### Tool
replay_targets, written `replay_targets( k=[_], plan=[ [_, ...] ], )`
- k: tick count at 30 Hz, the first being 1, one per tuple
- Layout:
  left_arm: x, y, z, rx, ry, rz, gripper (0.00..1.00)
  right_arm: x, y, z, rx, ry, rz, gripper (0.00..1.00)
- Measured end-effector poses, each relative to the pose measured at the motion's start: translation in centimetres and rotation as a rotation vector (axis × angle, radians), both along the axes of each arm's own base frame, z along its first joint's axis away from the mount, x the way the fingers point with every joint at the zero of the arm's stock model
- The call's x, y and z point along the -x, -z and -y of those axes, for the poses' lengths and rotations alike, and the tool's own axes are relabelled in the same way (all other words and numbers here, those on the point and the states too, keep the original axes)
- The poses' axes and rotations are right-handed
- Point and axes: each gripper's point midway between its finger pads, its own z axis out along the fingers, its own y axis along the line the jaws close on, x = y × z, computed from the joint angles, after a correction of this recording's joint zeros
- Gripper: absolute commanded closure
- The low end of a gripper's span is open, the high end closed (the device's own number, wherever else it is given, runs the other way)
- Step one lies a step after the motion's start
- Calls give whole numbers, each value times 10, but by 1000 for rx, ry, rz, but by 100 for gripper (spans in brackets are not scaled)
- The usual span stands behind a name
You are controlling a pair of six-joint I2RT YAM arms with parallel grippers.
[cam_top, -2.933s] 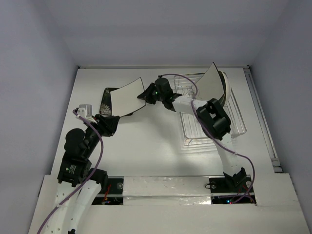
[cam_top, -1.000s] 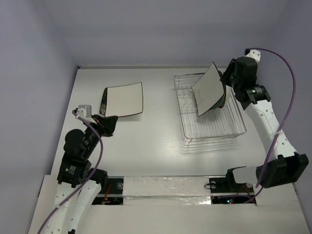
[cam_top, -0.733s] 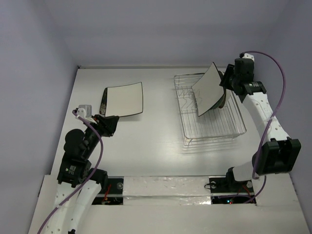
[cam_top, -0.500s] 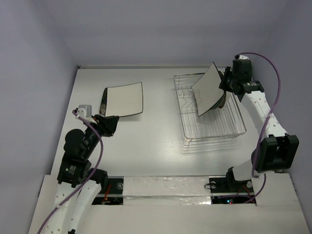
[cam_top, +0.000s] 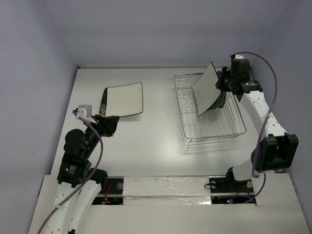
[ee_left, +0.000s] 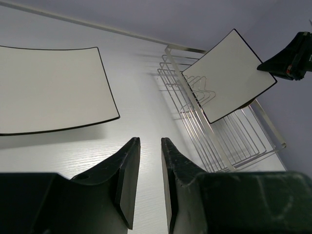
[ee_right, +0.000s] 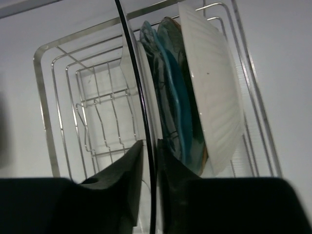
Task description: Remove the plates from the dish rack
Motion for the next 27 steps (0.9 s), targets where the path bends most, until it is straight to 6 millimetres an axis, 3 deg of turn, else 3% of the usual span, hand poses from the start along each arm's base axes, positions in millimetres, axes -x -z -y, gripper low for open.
replay_targets(
  k=[6,13,21,27],
  plan=[
    [0,0,0,0,0,0,78,-13,24,-10,8,-22,-44,62],
    [0,0,0,0,0,0,78,-21,28,-2,33,3,-40,96],
    [0,0,0,0,0,1,78,-6,16,-5,56,-9,-56,100],
    [0,-1,0,1,1,3,75,17,-24,-3,91,-9,-23,100]
  ],
)
